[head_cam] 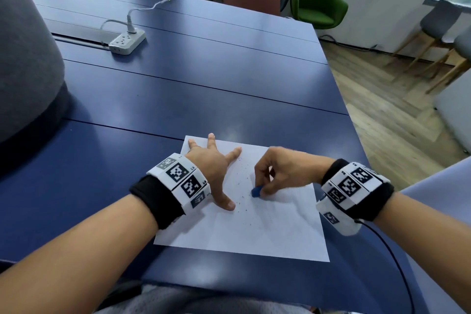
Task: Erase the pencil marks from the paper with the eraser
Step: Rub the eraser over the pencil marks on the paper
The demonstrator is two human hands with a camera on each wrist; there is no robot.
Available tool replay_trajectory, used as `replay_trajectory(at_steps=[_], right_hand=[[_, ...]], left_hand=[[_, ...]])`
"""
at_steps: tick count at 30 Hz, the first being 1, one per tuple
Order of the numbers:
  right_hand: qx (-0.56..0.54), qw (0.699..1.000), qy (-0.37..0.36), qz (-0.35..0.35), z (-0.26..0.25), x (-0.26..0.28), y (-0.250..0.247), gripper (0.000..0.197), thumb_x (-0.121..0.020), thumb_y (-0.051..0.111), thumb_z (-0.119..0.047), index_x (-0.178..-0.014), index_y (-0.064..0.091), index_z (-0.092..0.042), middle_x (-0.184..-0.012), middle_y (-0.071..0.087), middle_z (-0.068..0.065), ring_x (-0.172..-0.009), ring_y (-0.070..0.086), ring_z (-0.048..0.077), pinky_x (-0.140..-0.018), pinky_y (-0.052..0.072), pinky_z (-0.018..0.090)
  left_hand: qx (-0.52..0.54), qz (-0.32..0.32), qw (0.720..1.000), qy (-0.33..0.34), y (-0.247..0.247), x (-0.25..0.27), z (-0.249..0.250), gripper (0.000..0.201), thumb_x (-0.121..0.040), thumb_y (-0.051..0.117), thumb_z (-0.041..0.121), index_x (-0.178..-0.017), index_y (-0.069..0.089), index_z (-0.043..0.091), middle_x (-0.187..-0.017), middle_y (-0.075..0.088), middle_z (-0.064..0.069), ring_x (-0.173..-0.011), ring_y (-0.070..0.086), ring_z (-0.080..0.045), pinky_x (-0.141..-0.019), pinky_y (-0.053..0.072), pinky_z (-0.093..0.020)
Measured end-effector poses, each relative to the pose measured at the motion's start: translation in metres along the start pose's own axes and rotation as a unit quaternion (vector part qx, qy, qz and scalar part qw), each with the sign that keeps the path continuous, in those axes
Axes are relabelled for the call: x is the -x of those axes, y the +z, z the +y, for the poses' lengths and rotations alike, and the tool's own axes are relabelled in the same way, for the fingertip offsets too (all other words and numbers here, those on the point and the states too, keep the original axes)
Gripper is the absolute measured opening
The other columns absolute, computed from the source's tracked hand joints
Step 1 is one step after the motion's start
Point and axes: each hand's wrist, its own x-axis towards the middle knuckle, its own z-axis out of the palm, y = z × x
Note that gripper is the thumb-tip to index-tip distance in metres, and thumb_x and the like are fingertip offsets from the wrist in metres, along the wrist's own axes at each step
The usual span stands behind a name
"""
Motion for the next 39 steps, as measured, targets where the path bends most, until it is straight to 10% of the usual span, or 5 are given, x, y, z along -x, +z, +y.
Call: replay_trajectory(at_steps=[13,17,25,32,39], right_hand=[[-0.003,0.998,-0.013,-0.067,-0.005,0.021,0.019,0.015,-0.075,0.079,-0.017,-0.069,0.068,-0.026,-0.067,0.064,-0.008,-0.058,0.050,0.003,-0.059,0.042,0.017],[-0.019,0.998,0.018,0.063,0.007,0.019,0.012,0.015,-0.074,0.079,-0.020,-0.067,0.067,-0.026,-0.068,0.065,-0.003,-0.061,0.052,0.007,-0.063,0.048,0.031],[0.083,0.989,0.026,0.120,0.000,0.074,0.055,0.009,-0.081,0.069,-0.037,-0.087,0.070,-0.030,-0.088,0.059,-0.016,-0.076,0.053,0.003,-0.068,0.043,0.017],[-0.079,0.949,0.109,0.285,0.010,0.110,0.122,0.015,-0.083,0.072,-0.022,-0.082,0.062,-0.032,-0.131,0.051,-0.027,-0.122,0.047,-0.007,-0.100,0.038,0.019],[-0.127,0.923,0.095,0.351,0.008,0.109,0.138,0.020,-0.082,0.072,-0.013,-0.081,0.061,-0.030,-0.138,0.051,-0.020,-0.128,0.044,-0.005,-0.098,0.030,0.003]], left_hand=[[0.003,-0.005,1.000,0.005,-0.001,0.000,0.000,0.138,-0.051,0.073,0.079,-0.149,-0.018,0.045,-0.158,-0.018,-0.025,-0.136,0.010,-0.064,-0.107,0.037,-0.057],[0.008,-0.002,1.000,0.006,0.001,-0.001,-0.001,0.138,-0.050,0.074,0.080,-0.149,-0.017,0.047,-0.158,-0.018,-0.023,-0.136,0.008,-0.064,-0.106,0.038,-0.057],[0.014,-0.014,1.000,0.013,-0.001,0.001,-0.003,0.139,-0.049,0.075,0.079,-0.149,-0.016,0.047,-0.158,-0.019,-0.021,-0.136,0.002,-0.064,-0.107,0.035,-0.061],[0.009,-0.013,1.000,0.022,-0.001,0.005,-0.009,0.137,-0.051,0.072,0.082,-0.152,-0.012,0.042,-0.160,-0.019,-0.016,-0.140,0.003,-0.060,-0.110,0.031,-0.058],[0.015,0.028,0.999,0.008,0.007,0.009,-0.011,0.103,-0.083,0.046,0.075,-0.154,0.007,0.011,-0.158,-0.028,-0.011,-0.144,0.003,-0.050,-0.112,0.027,-0.058]])
